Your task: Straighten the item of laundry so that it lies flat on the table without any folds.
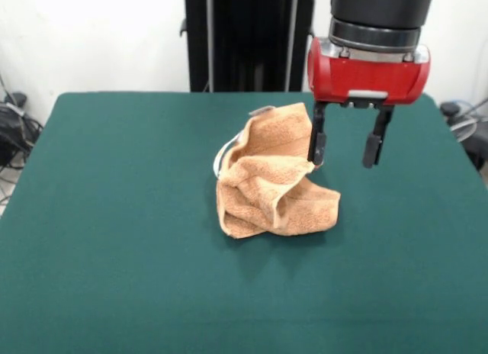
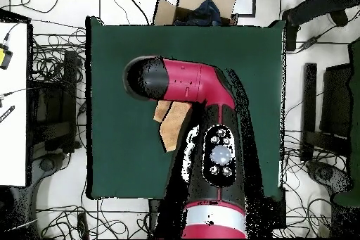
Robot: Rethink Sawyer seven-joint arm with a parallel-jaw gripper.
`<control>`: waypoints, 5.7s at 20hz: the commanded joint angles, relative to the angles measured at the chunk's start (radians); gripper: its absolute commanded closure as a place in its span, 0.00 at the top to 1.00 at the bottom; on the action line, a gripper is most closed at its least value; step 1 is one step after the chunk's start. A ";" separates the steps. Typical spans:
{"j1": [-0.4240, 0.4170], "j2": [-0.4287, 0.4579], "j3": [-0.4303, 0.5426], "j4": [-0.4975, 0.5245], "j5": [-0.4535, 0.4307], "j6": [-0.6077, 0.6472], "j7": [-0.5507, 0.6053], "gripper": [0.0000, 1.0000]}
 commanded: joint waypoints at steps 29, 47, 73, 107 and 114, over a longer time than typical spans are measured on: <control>-0.002 0.003 -0.042 0.260 -0.041 -0.163 0.193 1.00; -0.004 0.107 -0.052 0.282 -0.056 -0.305 0.162 1.00; 0.056 0.207 -0.172 0.344 0.058 -0.402 0.319 1.00; 0.199 -0.079 -0.275 0.351 0.178 -0.050 0.233 0.00; 0.225 -0.156 -0.265 0.272 0.159 0.106 0.211 0.00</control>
